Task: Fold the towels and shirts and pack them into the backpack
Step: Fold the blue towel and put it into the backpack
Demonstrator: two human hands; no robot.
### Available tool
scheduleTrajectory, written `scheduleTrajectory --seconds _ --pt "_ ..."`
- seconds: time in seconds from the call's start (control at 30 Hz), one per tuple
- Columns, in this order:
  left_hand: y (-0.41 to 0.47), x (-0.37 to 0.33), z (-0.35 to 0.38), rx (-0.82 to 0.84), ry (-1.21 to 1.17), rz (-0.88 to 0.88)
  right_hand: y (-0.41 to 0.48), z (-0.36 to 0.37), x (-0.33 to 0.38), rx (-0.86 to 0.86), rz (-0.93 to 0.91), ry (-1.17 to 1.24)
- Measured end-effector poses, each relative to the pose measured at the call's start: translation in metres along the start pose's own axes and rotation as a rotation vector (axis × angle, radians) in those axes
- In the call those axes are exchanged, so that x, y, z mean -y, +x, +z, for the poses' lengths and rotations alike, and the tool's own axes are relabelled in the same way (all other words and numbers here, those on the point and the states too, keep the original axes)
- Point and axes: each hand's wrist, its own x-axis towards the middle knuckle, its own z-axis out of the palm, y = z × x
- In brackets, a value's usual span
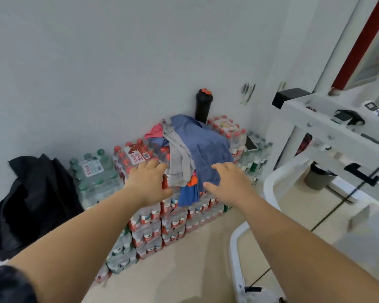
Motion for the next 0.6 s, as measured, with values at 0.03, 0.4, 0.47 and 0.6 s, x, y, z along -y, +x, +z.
scheduleTrajectory --seconds 0.03,0.4,0.47,0.6 --pt "0.023 0.002 0.005 0.017 -0.004 0.010 0.019 0.005 -0.004 0.021 0.013 0.021" --pt "0.285 0.051 0.081 0.151 -0.001 0.220 0.222 0.095 -0.010 0.216 0.140 0.197" --pt "0.318 0.063 0.095 0.163 -0.036 0.278 0.245 0.105 -0.007 0.255 0.174 0.212" --pt "0.367 0.073 0.112 0.123 -0.107 0.412 0.279 0.120 -0.004 0.221 0.216 0.236"
